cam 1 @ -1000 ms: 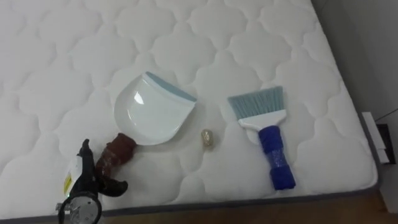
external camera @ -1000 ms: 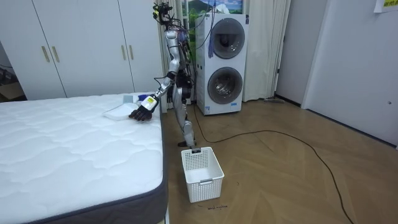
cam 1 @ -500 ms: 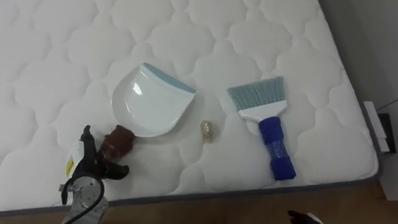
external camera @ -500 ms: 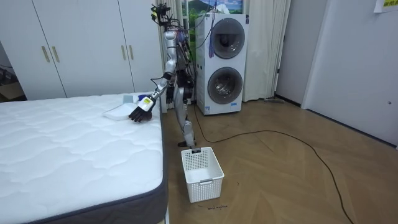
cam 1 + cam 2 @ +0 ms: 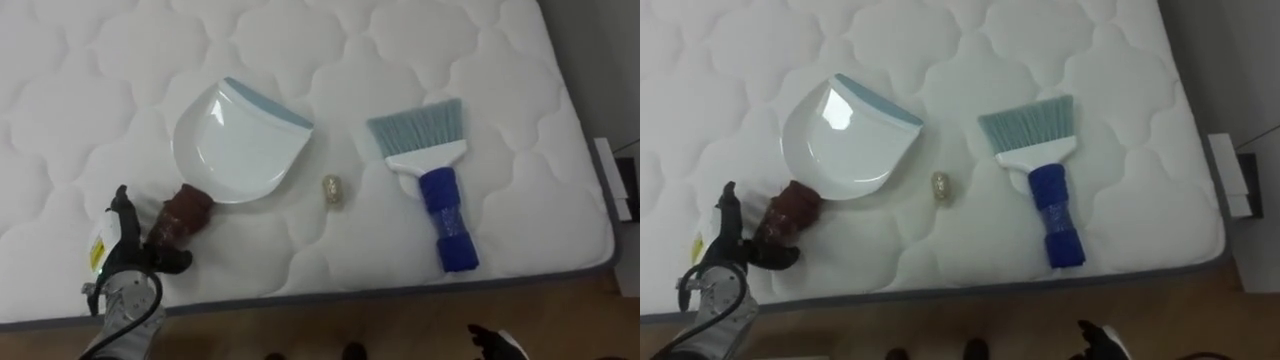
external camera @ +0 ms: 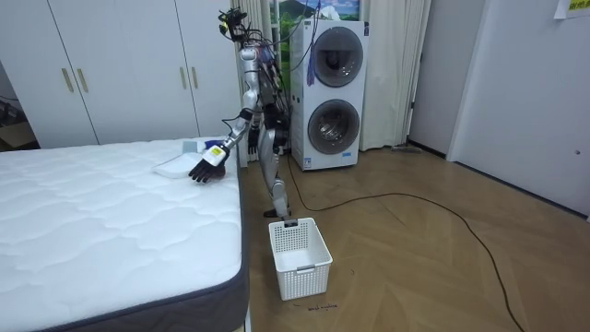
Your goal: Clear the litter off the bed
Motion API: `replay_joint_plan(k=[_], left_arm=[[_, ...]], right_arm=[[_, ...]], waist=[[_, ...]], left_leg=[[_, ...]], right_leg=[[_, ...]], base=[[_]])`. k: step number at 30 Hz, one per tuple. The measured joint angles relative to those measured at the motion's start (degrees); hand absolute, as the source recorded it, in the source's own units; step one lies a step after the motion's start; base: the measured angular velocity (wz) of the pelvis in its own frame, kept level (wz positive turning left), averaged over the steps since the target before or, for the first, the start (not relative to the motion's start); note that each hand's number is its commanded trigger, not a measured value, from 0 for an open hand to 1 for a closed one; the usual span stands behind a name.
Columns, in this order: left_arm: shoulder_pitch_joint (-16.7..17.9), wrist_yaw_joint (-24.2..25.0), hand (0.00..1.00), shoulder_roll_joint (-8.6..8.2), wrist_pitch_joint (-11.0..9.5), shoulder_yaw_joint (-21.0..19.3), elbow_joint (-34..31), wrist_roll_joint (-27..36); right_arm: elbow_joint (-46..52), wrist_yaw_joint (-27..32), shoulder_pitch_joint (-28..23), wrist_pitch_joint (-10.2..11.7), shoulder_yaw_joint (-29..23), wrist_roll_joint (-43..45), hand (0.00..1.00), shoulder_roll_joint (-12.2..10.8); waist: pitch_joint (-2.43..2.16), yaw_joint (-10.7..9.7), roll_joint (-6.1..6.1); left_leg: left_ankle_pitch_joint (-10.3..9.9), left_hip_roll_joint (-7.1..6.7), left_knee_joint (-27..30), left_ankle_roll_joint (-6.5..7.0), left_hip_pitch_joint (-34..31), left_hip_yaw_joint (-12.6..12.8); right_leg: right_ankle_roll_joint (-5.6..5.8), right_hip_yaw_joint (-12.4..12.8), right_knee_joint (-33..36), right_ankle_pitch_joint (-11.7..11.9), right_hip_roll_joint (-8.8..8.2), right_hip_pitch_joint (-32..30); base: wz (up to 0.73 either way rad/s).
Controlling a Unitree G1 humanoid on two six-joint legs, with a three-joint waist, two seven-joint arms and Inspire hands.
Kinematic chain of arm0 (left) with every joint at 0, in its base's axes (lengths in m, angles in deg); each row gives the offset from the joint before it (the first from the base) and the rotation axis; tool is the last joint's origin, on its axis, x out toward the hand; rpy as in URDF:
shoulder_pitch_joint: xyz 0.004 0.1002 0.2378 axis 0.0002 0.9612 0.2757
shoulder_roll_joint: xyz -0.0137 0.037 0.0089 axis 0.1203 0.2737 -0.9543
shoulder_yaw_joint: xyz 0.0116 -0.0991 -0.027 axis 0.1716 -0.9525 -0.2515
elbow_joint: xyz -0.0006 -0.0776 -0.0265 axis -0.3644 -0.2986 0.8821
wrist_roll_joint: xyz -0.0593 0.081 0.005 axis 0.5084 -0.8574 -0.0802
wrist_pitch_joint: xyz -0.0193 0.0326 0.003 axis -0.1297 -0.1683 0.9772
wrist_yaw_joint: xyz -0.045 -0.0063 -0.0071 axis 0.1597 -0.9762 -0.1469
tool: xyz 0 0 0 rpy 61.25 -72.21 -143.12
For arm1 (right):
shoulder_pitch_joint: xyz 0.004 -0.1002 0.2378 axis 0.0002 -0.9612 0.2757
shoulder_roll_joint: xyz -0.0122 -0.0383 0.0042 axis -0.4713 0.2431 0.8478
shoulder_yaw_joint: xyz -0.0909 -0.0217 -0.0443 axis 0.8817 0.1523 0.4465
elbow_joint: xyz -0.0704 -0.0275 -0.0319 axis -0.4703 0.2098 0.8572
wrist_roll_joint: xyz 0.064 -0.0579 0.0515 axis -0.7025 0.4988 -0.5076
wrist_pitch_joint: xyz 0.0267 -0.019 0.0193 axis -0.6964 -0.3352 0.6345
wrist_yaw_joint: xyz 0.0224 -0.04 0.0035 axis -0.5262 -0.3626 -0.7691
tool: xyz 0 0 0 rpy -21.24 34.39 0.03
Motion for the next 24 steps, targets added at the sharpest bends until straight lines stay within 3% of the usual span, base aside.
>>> replay_joint_plan(k=[5,13,24], left_arm=[[-1.8,-0.1,0.00,0.00,0.0,1.3,1.9,0.4],[-3.7,0.2,0.00,-0.01,0.1,3.6,3.6,0.4],[-5.3,1.7,0.00,0.29,0.1,3.6,4.5,1.7]], right_arm=[[0.0,0.1,0.2,0.2,1.5,0.2,0.00,0.0],[0.0,-0.2,1.0,0.2,4.0,-0.1,0.00,0.1],[0.1,-0.1,1.8,-0.1,4.9,-2.3,0.00,0.2]], waist=[[0.35,-0.7,-0.47],[0.43,-0.8,-0.41],[0.69,-0.7,-0.47]], left_leg=[[0.0,0.00,0.2,0.06,-0.3,0.2],[0.1,0.06,1.5,0.18,-2.8,1.3],[0.2,0.03,3.6,0.29,-6.3,1.8]], right_leg=[[-0.01,0.1,0.6,0.0,-0.15,-0.6],[-0.23,0.4,1.9,0.1,-0.38,-3.5],[-0.42,0.4,4.5,0.2,-0.99,-7.3]], base=[[0.00],[-0.06],[0.00]])
